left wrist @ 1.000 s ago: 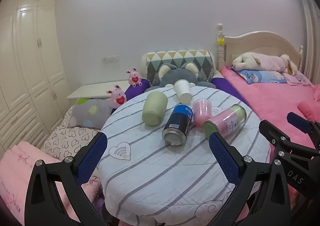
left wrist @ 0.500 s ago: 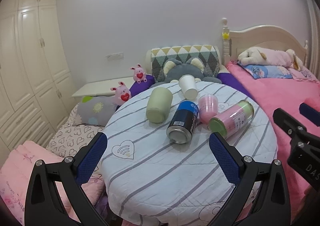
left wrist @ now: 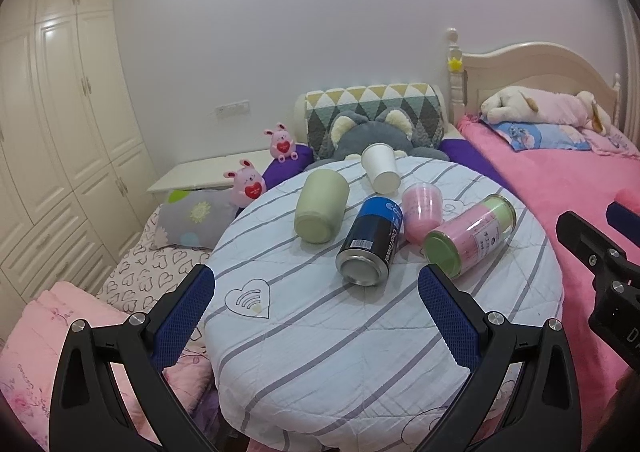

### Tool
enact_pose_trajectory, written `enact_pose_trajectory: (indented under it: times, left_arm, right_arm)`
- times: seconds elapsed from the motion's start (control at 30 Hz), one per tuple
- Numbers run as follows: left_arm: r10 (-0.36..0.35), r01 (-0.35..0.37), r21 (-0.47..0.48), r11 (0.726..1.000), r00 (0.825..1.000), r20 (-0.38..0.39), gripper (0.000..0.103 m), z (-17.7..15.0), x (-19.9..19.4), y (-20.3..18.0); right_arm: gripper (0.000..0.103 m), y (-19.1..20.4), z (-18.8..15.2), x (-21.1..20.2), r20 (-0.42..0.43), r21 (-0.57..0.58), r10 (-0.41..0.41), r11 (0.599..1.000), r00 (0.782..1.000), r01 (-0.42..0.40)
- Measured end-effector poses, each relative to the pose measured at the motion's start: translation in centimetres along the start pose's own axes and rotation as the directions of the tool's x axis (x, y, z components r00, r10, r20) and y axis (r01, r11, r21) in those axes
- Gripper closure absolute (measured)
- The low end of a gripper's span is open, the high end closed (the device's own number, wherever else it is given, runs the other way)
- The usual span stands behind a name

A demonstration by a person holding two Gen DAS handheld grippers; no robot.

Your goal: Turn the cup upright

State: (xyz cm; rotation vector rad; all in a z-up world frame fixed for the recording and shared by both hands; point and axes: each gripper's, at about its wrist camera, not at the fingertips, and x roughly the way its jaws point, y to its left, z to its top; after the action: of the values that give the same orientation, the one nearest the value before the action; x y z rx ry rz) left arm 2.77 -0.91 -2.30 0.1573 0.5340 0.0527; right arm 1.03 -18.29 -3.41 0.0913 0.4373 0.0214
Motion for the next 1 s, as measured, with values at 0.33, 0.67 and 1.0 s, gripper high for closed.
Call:
enact_pose_trajectory:
  times: [0.33,0.67,1.0]
  left_arm:
    - [0.016,-0.016,-0.020,1.000,1.000,-0.007,0.000,0.2,0.8,1.3]
    - [0.030,-0.033,-0.102,0.994,0.999,-0.035,0.000,0.1,2.8,5.6]
    - [-0.040,0.026,-0.178,0.984,0.996,-0.075,0.000,1.6,7.8,9.6]
  right_arm:
    - [0.020,-0.1,-0.1,0.6,-0.014,0.003,-0.001,1.000,1.000,0.001]
    - [0.021,2.0,0.2,2.6,-0.050,-0.014,0.026,1.000,0.998,-0.027]
    - [0.021,6.4,1.6,6.7,-0.081,-0.069,0.052,0.996,0.995,-0.058]
